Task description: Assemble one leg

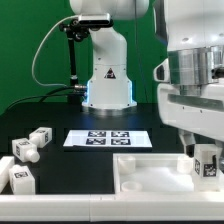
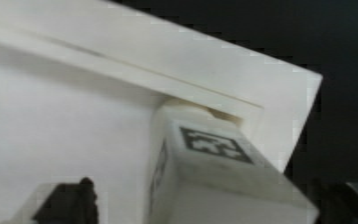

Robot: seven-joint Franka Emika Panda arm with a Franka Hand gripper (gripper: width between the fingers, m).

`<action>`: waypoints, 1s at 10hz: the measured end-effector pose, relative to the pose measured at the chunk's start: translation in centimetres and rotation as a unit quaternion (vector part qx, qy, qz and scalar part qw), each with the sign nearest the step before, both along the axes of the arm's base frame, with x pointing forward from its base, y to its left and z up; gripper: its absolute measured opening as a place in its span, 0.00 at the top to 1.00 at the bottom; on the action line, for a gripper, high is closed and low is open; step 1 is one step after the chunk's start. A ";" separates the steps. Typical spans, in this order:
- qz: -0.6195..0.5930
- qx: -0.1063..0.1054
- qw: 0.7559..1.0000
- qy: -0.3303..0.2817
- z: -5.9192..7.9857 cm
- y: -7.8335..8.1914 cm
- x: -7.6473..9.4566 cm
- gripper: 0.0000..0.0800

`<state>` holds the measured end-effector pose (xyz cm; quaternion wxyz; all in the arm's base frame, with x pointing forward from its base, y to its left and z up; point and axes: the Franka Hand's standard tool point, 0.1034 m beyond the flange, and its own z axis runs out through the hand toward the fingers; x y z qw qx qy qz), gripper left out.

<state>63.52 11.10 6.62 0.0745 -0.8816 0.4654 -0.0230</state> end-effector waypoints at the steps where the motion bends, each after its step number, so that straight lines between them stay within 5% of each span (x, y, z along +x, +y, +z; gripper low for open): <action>1: 0.064 -0.004 0.998 -0.004 -0.1 0.3 -0.2 0.20; 5: 0.193 -0.024 0.981 -0.019 0.0 -0.1 0.0 0.19; 6: 0.355 -0.059 0.932 -0.034 0.4 -0.6 0.6 0.19; 7: 0.413 -0.065 0.907 -0.042 0.5 -0.9 0.9 0.19; 8: 0.382 -0.062 0.921 -0.039 0.4 -0.9 0.9 0.19; 10: 0.359 -0.060 0.931 -0.037 0.4 -0.9 0.9 0.50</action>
Offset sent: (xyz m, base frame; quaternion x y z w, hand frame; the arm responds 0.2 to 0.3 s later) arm 0.0000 0.0000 0.0000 0.0000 0.0000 -0.1296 0.9916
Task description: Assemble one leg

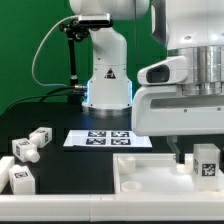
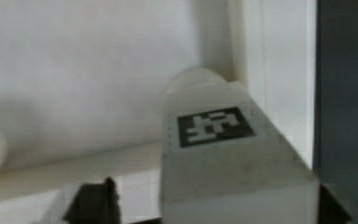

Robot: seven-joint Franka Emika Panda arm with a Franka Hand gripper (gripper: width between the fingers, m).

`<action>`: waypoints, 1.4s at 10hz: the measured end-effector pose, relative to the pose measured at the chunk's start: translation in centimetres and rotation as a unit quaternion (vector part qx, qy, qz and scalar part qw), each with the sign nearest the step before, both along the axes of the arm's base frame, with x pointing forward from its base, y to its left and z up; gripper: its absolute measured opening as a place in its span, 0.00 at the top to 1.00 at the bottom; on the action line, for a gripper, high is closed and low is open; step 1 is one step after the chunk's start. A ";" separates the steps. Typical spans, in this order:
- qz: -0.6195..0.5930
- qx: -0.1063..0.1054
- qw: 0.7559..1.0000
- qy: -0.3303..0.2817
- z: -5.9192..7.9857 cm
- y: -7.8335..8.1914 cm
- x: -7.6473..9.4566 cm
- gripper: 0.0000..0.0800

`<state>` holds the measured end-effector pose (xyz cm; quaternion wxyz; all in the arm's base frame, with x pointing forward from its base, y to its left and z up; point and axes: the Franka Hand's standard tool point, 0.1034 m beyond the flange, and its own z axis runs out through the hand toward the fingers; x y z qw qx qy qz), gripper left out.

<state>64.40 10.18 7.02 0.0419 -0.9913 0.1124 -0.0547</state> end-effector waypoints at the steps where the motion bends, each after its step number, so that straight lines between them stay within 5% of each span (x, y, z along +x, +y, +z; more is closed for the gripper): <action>1: -0.039 0.005 0.999 0.003 0.0 0.1 0.0 0.50; 2: -0.069 0.009 0.998 0.005 0.0 0.1 0.0 0.64; 6: -0.286 0.028 0.957 0.028 -0.1 0.0 -0.1 0.64; 7: -0.375 0.039 0.925 0.040 -0.1 0.1 -0.1 0.64; 10: -0.638 0.077 0.763 0.070 -0.1 0.3 -0.2 0.64; 14: -0.715 0.085 0.688 0.089 0.1 0.1 -0.2 0.64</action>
Offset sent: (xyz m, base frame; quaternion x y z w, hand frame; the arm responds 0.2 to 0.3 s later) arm 0.0000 0.0000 0.0000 0.0000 0.0000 0.1938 0.9810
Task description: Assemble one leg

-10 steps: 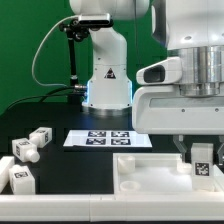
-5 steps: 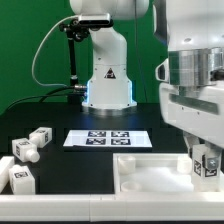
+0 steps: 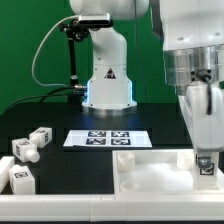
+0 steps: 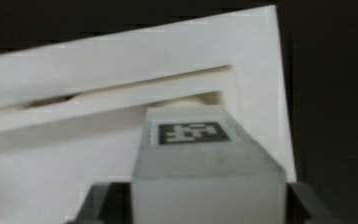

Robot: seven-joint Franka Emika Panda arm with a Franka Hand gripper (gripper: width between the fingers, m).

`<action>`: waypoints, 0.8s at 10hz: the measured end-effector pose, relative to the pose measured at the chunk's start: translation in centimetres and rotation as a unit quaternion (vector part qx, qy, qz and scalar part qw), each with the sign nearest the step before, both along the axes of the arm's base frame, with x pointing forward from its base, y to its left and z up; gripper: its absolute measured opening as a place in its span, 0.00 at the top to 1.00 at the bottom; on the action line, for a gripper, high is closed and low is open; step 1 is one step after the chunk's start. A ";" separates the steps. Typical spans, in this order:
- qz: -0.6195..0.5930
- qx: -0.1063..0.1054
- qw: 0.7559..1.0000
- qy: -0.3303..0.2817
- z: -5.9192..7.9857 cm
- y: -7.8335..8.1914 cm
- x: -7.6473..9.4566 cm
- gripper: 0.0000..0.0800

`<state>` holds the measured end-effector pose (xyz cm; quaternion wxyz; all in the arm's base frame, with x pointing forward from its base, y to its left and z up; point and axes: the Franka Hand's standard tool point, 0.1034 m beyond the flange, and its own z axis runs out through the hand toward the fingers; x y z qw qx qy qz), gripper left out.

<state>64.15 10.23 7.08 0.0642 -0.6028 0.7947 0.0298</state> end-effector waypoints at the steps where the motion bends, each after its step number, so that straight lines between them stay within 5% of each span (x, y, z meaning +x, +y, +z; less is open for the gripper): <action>1: -0.009 0.000 1.000 0.002 -0.1 -0.1 -0.1 0.64; 3: -0.008 -0.001 1.000 0.001 -0.1 -0.1 -0.1 0.64; 5: -0.006 -0.001 1.000 0.000 0.0 0.0 -0.1 0.37; 6: 0.002 0.003 1.000 -0.009 1.5 0.8 0.1 0.24; 8: 0.024 0.011 0.999 -0.029 4.0 0.8 0.8 0.20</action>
Offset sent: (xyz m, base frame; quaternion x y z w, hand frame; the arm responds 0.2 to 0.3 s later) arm 0.0000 0.0000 0.0000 0.0000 0.0000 0.0000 1.0000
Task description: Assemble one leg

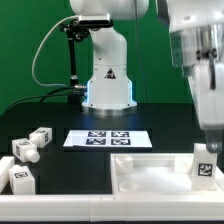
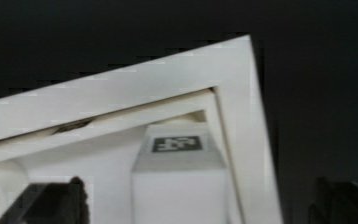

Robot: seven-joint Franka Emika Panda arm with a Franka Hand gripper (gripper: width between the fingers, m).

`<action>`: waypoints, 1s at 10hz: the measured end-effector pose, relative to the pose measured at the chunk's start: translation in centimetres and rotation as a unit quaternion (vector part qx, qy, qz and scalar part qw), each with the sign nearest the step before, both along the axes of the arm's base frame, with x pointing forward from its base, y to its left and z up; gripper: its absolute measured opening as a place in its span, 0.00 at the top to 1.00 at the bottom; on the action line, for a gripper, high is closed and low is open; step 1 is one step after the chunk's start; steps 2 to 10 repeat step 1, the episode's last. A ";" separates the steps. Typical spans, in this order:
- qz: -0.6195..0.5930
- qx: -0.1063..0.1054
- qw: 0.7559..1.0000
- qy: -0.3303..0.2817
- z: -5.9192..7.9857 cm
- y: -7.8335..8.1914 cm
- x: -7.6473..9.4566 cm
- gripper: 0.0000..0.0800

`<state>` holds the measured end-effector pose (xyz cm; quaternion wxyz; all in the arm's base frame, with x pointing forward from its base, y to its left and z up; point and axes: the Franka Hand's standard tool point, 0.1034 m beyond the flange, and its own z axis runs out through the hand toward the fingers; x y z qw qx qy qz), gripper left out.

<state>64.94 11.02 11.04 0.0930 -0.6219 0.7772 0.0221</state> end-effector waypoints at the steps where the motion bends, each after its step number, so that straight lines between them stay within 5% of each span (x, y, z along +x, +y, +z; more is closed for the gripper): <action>1: 0.000 -0.001 1.000 0.002 -0.4 0.0 -0.1 0.20; 10: 0.000 -0.001 1.000 0.002 -0.4 0.0 -0.1 0.20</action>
Offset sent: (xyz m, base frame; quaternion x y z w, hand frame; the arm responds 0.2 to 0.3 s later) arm 0.0000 0.0000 0.0000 0.0000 0.0000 0.0000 1.0000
